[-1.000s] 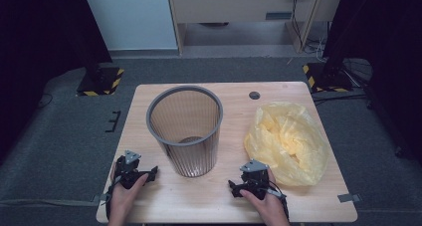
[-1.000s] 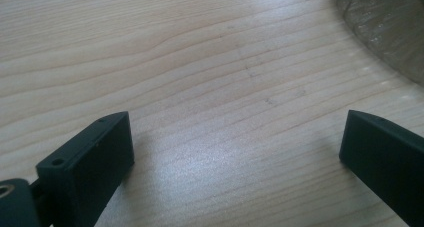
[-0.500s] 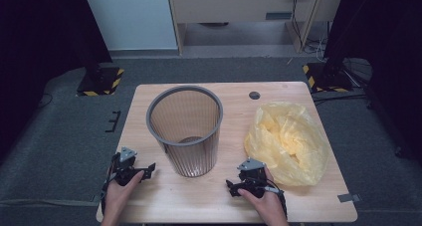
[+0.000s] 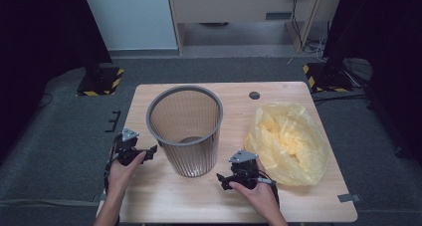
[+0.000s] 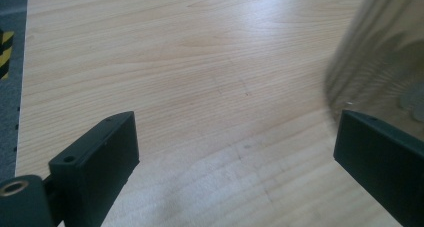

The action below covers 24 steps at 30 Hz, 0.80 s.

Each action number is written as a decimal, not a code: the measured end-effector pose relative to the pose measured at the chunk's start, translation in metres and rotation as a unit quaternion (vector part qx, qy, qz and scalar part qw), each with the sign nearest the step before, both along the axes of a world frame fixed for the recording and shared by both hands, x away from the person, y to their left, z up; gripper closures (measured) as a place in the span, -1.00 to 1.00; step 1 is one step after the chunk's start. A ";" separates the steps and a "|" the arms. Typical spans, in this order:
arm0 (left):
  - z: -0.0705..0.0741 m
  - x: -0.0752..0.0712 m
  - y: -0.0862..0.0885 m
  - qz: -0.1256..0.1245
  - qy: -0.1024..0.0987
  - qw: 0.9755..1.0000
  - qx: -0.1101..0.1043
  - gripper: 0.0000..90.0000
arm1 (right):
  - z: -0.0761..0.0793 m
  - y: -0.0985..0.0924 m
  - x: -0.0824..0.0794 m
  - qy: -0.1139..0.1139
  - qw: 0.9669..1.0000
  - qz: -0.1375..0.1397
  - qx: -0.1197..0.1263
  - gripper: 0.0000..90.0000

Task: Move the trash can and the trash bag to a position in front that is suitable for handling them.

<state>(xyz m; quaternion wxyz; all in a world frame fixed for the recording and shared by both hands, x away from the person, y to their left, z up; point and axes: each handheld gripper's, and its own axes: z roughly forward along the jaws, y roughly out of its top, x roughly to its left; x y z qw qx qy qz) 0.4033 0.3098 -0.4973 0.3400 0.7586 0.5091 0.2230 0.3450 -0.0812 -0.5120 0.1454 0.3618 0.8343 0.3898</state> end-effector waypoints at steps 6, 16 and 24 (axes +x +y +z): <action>-0.003 0.016 -0.001 0.007 0.008 1.000 -0.003 -0.91 | 0.004 0.003 0.003 -0.002 1.000 0.013 -0.003 -0.92; 0.002 0.033 -0.007 0.011 0.008 1.000 -0.007 -0.92 | 0.005 0.009 0.007 -0.001 1.000 0.019 0.001 -0.92; 0.008 0.045 -0.012 0.017 0.000 1.000 -0.012 -0.92 | 0.008 0.012 0.010 -0.007 1.000 0.028 0.001 -0.92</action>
